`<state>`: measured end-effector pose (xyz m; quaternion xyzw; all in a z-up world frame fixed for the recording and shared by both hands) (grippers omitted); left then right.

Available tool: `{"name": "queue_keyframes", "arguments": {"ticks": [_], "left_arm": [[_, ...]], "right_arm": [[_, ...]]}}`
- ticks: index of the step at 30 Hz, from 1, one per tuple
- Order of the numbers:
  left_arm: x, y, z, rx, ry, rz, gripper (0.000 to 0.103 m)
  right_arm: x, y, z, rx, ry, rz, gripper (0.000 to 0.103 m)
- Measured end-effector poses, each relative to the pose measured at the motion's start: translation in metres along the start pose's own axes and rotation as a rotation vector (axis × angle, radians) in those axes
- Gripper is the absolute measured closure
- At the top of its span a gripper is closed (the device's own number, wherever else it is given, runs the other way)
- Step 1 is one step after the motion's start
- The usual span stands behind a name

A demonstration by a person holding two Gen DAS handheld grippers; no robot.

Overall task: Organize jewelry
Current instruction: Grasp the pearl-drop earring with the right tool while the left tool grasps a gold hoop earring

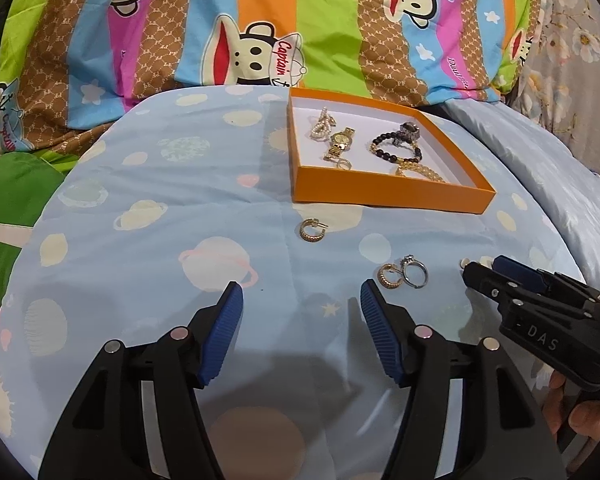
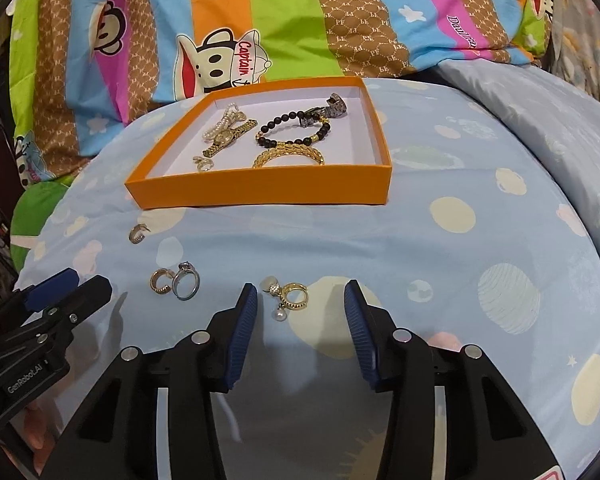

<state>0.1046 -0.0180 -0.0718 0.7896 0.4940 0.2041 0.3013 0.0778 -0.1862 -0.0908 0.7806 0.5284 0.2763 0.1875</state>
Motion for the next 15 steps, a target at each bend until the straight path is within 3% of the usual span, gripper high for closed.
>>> {"name": "queue_keyframes", "arguments": {"ticks": [4,6,15], "left_arm": [[-0.013,0.002,0.004,0.02,-0.003,0.064,0.044],[-0.024,0.003,0.009,0.037,-0.011,0.101,0.044],[-0.036,0.01,0.023,0.071,-0.022,0.124,0.045]], "right_arm": [[-0.002,0.0,0.0,-0.002,-0.008,0.001,0.085],[-0.002,0.0,0.0,-0.004,-0.009,0.002,0.089],[-0.004,-0.001,-0.001,0.001,0.022,0.029,0.089]]}}
Point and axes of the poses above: each gripper's, at about its wrist camera, not at the fingertips, and z roughly the way its jaws point, x to its left, y to its top, the point moved 7 cm from there along z, roughly the way its jaws point, and after that the axes turned 12 degrees about z, right-handed, at the moved point
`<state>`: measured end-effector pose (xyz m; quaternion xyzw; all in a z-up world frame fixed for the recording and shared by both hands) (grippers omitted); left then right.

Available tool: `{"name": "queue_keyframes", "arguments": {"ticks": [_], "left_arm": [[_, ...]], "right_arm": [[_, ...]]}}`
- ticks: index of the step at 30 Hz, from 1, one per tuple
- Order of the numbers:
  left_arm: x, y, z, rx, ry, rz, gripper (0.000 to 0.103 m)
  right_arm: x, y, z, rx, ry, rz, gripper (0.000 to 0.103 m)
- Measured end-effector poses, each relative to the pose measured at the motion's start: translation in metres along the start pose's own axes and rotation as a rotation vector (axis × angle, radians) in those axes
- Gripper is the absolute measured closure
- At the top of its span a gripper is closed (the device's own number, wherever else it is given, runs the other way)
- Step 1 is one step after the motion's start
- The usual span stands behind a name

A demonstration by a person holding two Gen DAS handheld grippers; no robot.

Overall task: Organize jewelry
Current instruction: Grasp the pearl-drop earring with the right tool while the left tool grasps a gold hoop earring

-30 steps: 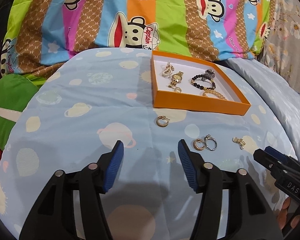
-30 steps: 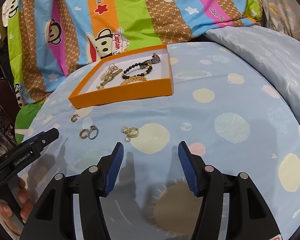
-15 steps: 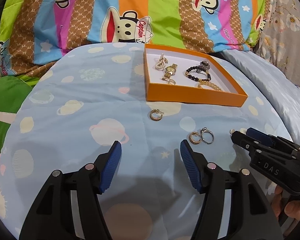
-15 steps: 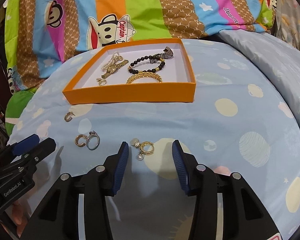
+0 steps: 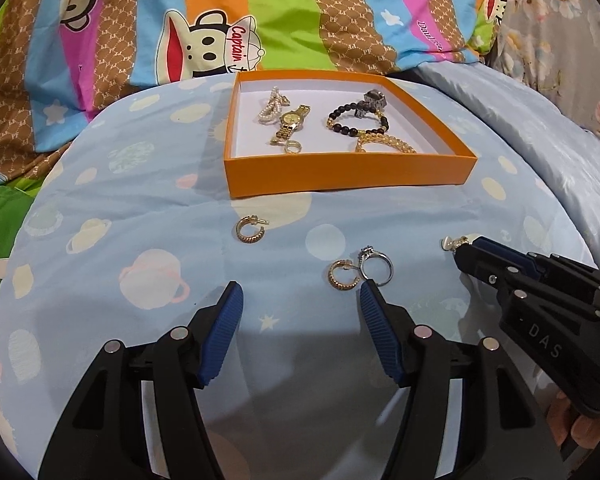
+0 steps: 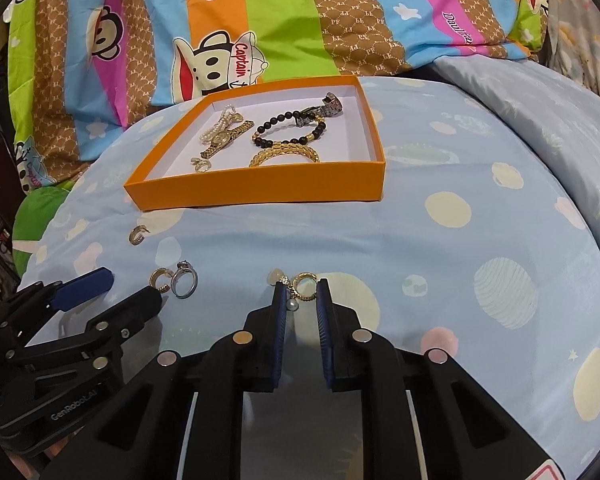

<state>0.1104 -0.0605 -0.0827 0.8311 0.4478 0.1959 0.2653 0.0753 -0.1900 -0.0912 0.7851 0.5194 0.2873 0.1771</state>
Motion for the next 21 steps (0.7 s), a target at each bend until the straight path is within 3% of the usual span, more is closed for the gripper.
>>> {"name": "queue_keyframes", "arguments": {"ticks": [8,10,14,16,21], "left_arm": [[-0.008,0.01,0.007,-0.004,-0.008,0.033,0.055],[-0.01,0.012,0.009,-0.007,-0.012,0.041,0.066],[-0.01,0.012,0.008,-0.013,-0.022,0.037,0.075],[-0.009,0.012,0.008,-0.018,-0.034,0.027,0.087],[-0.008,0.012,0.007,-0.025,-0.052,0.01,0.087]], "right_arm": [[0.0,0.0,0.0,0.002,0.01,0.009,0.088],[-0.001,0.0,0.0,0.003,0.013,0.011,0.088],[-0.001,0.001,0.001,0.004,0.016,0.013,0.088],[-0.001,0.001,0.001,0.004,0.013,0.01,0.088],[0.001,0.002,0.003,0.006,0.016,0.014,0.087]]}}
Point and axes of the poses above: each gripper's, at about its wrist camera, not at the fingertips, and z roughly the way its jaws point, x to its left, y to its top, the point moved 7 cm from there along z, roughly the way its jaws point, and after that the axes turned 12 degrees about z, right-handed, at the moved point
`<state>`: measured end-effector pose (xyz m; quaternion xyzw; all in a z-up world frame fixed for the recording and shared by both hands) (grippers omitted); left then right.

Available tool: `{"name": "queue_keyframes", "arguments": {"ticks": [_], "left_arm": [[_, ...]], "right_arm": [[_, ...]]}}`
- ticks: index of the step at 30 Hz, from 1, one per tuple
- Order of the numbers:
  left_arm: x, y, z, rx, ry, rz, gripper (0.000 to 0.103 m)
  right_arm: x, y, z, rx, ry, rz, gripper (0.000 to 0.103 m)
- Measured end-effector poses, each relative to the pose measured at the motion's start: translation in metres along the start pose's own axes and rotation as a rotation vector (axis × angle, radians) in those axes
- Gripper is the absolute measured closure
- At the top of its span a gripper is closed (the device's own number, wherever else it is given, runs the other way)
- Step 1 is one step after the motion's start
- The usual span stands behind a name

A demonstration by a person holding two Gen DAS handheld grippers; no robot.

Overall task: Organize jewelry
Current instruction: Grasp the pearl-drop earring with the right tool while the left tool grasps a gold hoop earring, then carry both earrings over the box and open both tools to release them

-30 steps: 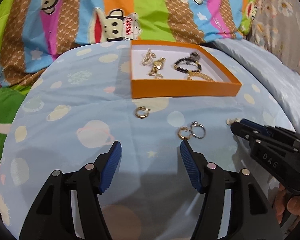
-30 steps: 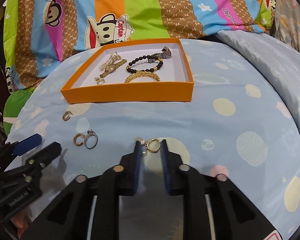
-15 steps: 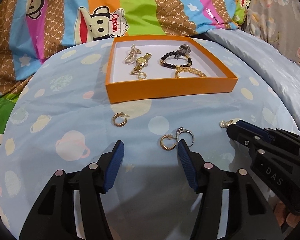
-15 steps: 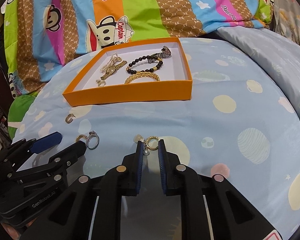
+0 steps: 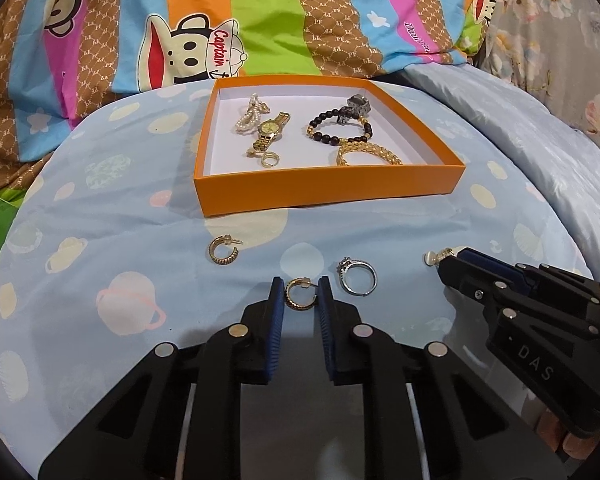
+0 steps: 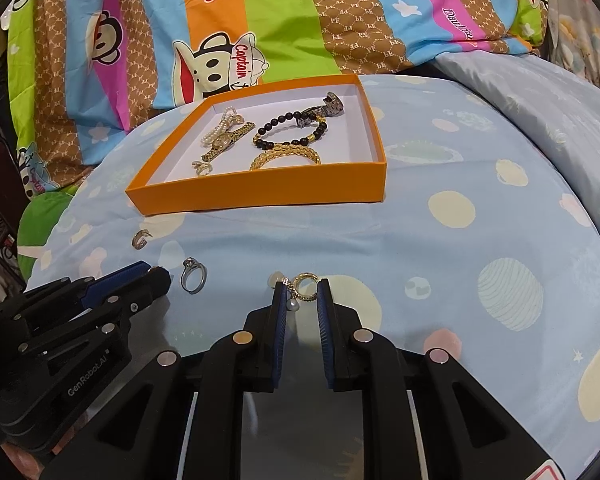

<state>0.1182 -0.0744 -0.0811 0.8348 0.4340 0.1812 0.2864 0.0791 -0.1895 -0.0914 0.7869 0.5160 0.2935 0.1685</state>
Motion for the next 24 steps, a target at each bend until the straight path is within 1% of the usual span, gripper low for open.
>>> {"name": "queue_keyframes", "arguments": {"ticks": [8,15,19,24], "left_arm": [[0.004,-0.001,-0.003,-0.016,-0.016,-0.028,0.087],[0.007,-0.005,-0.01,-0.03,-0.017,-0.047,0.087],[0.007,-0.011,-0.017,-0.029,-0.006,-0.045,0.087],[0.006,-0.02,-0.025,-0.019,-0.01,-0.052,0.087]], "right_arm": [[0.004,0.004,0.002,-0.007,-0.001,-0.003,0.088],[0.002,0.002,-0.01,-0.027,0.015,0.014,0.088],[0.003,0.001,-0.018,-0.033,0.028,0.011,0.088],[0.005,0.004,-0.03,-0.048,0.044,0.002,0.088]]}}
Point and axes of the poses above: each gripper's, at about its wrist camera, not at the fingertips, and z roughly the way its jaws point, x to its left, y to its top, the point moved 7 cm from there along z, roughly the way its jaws point, and after that the axes turned 12 degrees about z, right-handed, at the moved point
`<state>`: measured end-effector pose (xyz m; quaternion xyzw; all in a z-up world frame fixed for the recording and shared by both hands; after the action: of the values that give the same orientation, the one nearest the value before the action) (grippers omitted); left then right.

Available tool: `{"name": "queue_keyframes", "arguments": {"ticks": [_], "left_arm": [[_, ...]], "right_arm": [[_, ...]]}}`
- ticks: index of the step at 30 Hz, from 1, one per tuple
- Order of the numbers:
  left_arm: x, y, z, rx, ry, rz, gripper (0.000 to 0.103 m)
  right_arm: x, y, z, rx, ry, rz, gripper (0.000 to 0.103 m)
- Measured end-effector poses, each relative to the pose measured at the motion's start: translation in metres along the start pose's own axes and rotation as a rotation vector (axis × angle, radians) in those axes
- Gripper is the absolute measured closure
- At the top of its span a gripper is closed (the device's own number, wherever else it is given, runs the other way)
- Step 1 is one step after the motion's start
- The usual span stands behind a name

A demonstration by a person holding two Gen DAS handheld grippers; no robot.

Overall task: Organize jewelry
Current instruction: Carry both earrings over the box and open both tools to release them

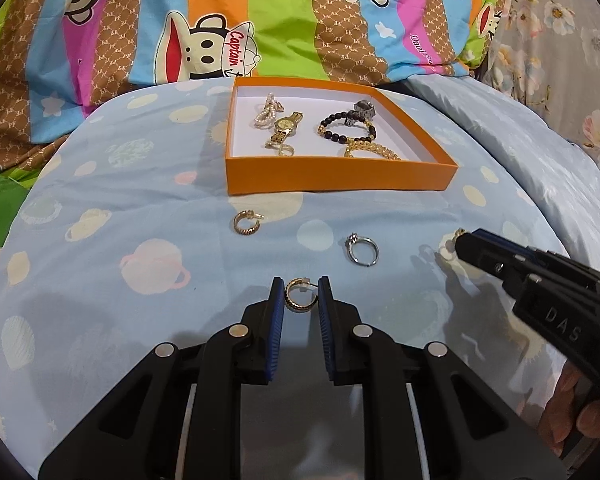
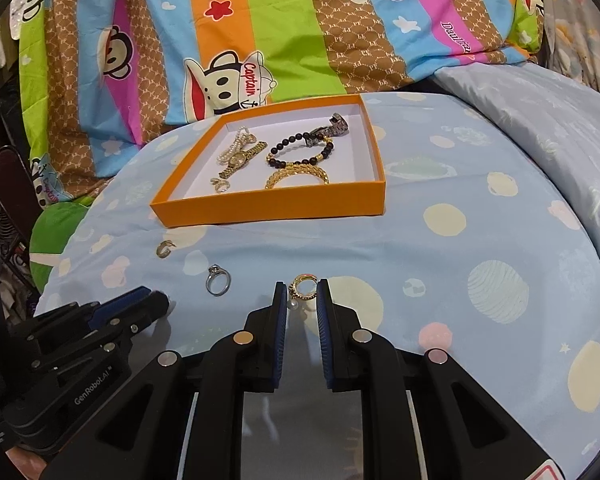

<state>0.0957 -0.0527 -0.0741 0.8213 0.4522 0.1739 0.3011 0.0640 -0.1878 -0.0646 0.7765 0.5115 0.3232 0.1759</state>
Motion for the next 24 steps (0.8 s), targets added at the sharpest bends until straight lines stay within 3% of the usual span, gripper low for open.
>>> {"name": "queue_keyframes", "arguments": {"ticks": [5,12,24], "left_arm": [[0.001,0.007,-0.011,-0.007,-0.005,-0.01,0.087],[0.001,0.042,-0.021,-0.058,-0.008,0.015,0.087],[0.016,0.117,0.005,-0.115,0.041,0.029,0.087]], "right_arm": [[0.004,0.012,-0.012,-0.025,0.025,0.002,0.088],[0.008,0.037,-0.018,-0.056,0.04,-0.006,0.088],[0.012,0.108,0.011,-0.102,0.041,-0.004,0.088]]}}
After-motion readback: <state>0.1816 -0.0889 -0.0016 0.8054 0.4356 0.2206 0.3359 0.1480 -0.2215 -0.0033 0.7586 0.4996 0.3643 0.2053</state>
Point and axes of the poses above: each gripper's, at about its wrist camera, not at the fingertips, and z roughly the way its jaws point, x to its left, y to its top, the point moved 7 cm from there along z, roughly the way its jaws point, and after that the axes turned 12 degrees about z, right-handed, at the moved point
